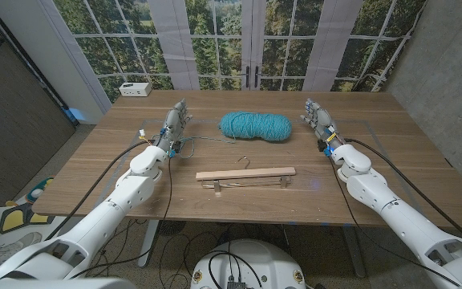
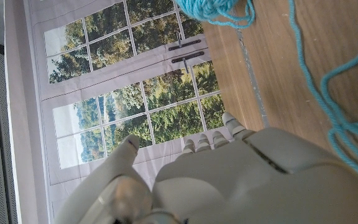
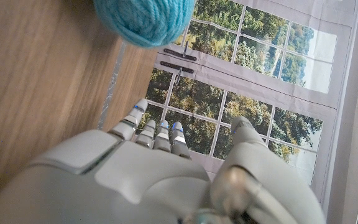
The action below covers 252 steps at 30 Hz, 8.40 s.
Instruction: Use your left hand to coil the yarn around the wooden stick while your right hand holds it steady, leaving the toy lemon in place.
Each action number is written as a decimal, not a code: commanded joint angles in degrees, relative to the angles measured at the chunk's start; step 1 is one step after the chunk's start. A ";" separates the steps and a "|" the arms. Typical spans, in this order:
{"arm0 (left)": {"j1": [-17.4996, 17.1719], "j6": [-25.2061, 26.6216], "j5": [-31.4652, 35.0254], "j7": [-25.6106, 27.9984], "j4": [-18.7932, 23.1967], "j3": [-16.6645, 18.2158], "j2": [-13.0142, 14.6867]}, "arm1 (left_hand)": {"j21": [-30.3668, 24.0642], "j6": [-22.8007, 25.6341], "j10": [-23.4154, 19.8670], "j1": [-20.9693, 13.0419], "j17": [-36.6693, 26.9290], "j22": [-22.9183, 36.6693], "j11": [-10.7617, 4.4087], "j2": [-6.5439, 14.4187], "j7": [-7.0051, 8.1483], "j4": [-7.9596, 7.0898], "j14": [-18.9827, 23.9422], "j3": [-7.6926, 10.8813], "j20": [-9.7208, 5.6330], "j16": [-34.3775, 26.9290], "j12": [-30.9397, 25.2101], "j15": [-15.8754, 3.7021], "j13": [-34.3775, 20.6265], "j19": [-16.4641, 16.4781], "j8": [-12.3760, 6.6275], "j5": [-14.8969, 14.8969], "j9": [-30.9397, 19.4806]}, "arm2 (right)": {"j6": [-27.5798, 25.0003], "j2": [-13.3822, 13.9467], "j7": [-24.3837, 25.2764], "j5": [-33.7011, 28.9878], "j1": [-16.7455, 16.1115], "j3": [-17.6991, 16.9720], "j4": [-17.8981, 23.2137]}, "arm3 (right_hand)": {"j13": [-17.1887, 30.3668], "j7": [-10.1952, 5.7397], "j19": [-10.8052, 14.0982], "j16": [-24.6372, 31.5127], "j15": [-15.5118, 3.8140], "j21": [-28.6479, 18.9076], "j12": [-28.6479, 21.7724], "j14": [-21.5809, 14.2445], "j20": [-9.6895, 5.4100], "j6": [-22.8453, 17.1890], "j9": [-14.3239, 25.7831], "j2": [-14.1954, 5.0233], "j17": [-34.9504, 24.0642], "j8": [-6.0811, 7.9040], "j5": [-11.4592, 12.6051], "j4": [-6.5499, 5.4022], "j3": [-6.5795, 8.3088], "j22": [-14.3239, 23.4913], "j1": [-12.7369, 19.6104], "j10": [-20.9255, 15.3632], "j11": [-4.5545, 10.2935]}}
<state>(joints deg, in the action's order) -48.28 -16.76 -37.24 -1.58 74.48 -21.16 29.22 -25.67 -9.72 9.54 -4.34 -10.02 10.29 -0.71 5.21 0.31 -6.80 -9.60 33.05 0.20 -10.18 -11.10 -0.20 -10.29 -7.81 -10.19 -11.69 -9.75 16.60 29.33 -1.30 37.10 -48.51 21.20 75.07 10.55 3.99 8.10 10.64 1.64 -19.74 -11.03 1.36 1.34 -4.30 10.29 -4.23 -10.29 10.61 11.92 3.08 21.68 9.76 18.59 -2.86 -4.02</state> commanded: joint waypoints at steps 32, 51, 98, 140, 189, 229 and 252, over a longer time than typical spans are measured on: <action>0.49 -0.93 6.89 3.19 1.19 -1.96 1.86 | 0.06 -6.08 3.34 -0.33 0.04 0.11 1.32 0.95 -0.03 0.79 -1.86 -0.17 1.70 -1.07 -1.65 2.05 -0.38 1.82 -0.87 -0.24 -0.26 | -6.53 7.94 6.31 -14.78 0.92 3.78 8.57 | 0.47 -1.38 0.93 0.88 4.72 1.22 -0.92 -2.26 4.28 -2.35 0.26 0.43 -0.22 0.85 0.17 2.96 0.84 0.40 2.47 -2.66 -2.56; -0.95 -1.46 16.47 10.50 4.28 -3.01 4.13 | 0.44 0.10 -2.79 -2.41 0.01 0.34 1.58 -1.61 3.37 4.29 3.91 -1.13 8.74 -1.28 -2.85 6.16 -0.65 5.10 -1.55 0.14 -0.42 | -6.64 7.45 5.71 -15.37 1.90 4.37 7.42 | 0.54 -1.37 1.16 0.91 4.61 1.44 -0.85 -2.34 3.92 -2.67 0.31 0.14 -0.37 0.84 0.02 3.19 0.78 0.45 2.52 -2.71 -2.80; 1.64 -3.18 18.34 7.93 1.19 -3.98 4.42 | 0.74 2.21 -4.60 -3.26 -0.12 0.57 2.96 -2.50 3.37 5.89 5.42 -1.65 9.24 -1.07 -2.88 5.84 -0.83 6.10 -1.35 0.32 -0.47 | -14.44 13.59 12.06 -24.03 -3.30 4.71 19.30 | 0.64 -1.57 1.45 0.80 4.43 2.03 -0.71 -2.43 3.68 -2.79 0.37 -0.41 -0.38 0.65 -0.11 4.27 1.15 0.50 3.57 -2.78 -2.68; 5.58 -3.97 17.15 0.32 -2.05 -6.29 4.44 | 1.12 2.53 -4.81 -3.30 -0.20 0.66 3.43 -2.90 3.43 6.46 5.56 -2.14 9.77 -0.88 -2.57 5.90 -0.90 6.19 -1.02 0.35 -0.50 | -36.47 26.98 14.89 -41.46 -13.42 3.68 46.20 | 0.72 -2.79 3.63 1.92 2.82 2.38 -1.31 -6.55 4.15 -4.71 0.45 -1.11 -0.37 1.03 -0.76 6.06 2.20 0.51 6.50 -5.43 -1.09; 3.47 -2.21 16.97 0.78 2.50 -5.99 5.42 | 1.55 2.92 -5.29 -2.68 -0.33 0.76 3.44 -2.72 3.54 6.38 6.31 -2.71 10.44 -0.92 -2.33 6.48 -0.97 6.39 -0.79 0.29 -0.53 | -53.27 32.73 -3.45 -61.61 -8.94 13.57 60.99 | 0.80 -3.31 7.19 3.25 0.54 2.30 -1.74 -12.36 4.81 -7.76 0.50 -1.10 -0.70 1.35 -0.99 6.67 2.74 0.65 9.93 -9.14 0.05; 4.76 -2.44 16.53 -0.31 0.31 -6.65 4.49 | 1.91 3.00 -5.43 -2.33 -0.36 0.80 3.48 -2.42 3.58 6.33 6.33 -3.01 10.48 -0.80 -2.10 6.47 -1.01 6.49 -0.66 0.22 -0.54 | -58.55 27.97 -21.81 -77.13 -4.12 21.68 60.54 | 0.84 -3.56 7.97 3.28 0.14 2.55 -1.51 -13.08 4.58 -8.82 0.53 -1.27 -0.97 1.37 -1.03 6.30 2.51 0.69 10.69 -9.83 0.51; 3.61 -2.01 15.99 -0.37 1.89 -6.30 5.22 | 2.11 3.04 -5.50 -2.05 -0.39 0.83 3.53 -2.20 3.56 6.20 6.31 -3.18 10.56 -0.76 -1.98 6.56 -1.02 6.53 -0.62 0.19 -0.55 | -58.19 24.66 -27.03 -85.10 -4.45 24.92 58.70 | 0.86 -3.55 8.76 3.41 -0.34 2.64 -1.71 -13.97 4.50 -10.63 0.54 -1.82 -1.03 1.72 -0.89 6.35 2.74 0.70 11.78 -11.18 0.70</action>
<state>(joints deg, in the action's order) -44.32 -19.04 -21.11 -1.93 75.82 -27.64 34.18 -23.71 -6.83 4.09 -6.88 -10.26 10.78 2.87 3.13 3.97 -0.58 -3.43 29.98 10.45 -11.04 -13.28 6.14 -11.05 -1.23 -11.02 -11.45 -9.99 -42.20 55.97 -25.64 -43.97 -53.24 44.19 135.23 11.34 0.46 16.30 13.80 1.32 -17.07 -12.33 -11.89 5.83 -14.30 10.53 -5.97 -11.07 12.11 11.19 9.39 24.36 10.26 29.37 -13.73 -3.38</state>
